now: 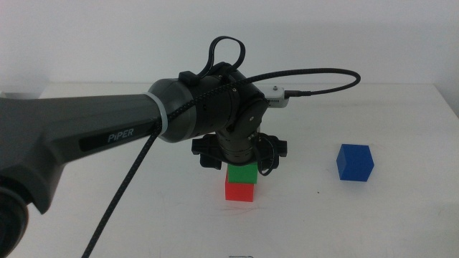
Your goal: Stack red cubes first, then green, then blue cubes in a specific spot.
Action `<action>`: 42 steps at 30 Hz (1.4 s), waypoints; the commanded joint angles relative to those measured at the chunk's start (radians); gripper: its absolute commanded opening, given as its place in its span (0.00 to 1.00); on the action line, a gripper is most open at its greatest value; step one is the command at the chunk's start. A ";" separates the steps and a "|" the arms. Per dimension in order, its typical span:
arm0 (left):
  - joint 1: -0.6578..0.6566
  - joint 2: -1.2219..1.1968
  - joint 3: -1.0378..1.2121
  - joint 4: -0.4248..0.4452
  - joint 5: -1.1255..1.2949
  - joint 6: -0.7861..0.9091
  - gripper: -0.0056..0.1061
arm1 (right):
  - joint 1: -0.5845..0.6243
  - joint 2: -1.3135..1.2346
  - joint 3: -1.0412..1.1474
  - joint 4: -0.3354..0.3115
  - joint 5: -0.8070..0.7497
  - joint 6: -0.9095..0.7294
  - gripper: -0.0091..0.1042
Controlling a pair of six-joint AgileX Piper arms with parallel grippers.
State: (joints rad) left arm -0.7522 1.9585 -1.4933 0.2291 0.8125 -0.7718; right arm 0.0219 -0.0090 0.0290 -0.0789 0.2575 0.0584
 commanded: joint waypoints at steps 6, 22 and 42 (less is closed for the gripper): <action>-0.003 -0.094 -0.027 0.020 -0.007 0.016 0.89 | -0.006 -0.013 -0.019 -0.013 -0.072 -0.009 0.87; -0.002 -0.367 -0.027 0.057 0.049 0.223 0.89 | -0.006 -0.013 -0.019 -0.013 -0.072 -0.009 0.87; 0.327 -1.142 0.388 -0.580 0.035 1.165 0.89 | -0.006 -0.013 -0.019 -0.013 -0.072 -0.009 0.87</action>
State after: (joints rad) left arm -0.4362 0.8325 -1.0912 -0.2970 0.8938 0.3726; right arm 0.0219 -0.0090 0.0290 -0.0789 0.2575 0.0584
